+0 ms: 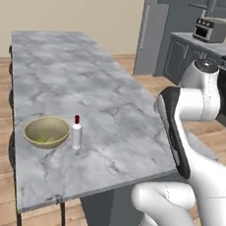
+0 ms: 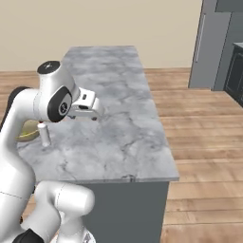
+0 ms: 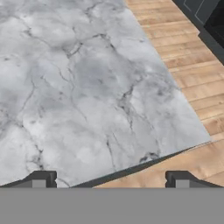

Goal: There is a bowl on the dining counter. Grab a lemon wedge from the fridge and place it in the bowl. Then get the liquor bottle and glass cup from the cabinet and place them next to the bowl.

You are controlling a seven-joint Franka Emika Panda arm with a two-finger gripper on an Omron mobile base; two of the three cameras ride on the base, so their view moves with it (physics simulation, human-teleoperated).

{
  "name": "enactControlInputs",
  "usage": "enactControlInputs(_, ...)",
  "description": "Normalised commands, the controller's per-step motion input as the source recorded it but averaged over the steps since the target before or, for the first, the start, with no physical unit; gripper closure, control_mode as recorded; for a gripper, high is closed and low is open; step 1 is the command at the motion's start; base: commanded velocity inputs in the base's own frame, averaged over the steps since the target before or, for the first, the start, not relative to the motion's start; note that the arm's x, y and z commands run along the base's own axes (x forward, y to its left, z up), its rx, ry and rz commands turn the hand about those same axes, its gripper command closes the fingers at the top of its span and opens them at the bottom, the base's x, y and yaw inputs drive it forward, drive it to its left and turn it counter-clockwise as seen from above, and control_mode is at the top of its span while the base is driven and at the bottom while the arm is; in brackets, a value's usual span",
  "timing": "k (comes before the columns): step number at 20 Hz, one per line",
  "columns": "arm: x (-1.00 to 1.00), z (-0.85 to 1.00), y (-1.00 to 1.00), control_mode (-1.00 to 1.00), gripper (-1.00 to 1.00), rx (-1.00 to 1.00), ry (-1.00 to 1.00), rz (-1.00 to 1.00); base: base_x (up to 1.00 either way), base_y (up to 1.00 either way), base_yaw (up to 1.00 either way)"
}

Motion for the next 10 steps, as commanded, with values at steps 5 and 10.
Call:
enactControlInputs(5, 0.00, 0.00, 0.00, 1.00, -1.00, 0.00, 0.00, 0.00, -0.01, -1.00, -0.04)
enactControlInputs(10, 0.00, 0.00, 0.00, 1.00, -1.00, 0.00, 0.00, 0.00, 0.00, -1.00, 0.00)
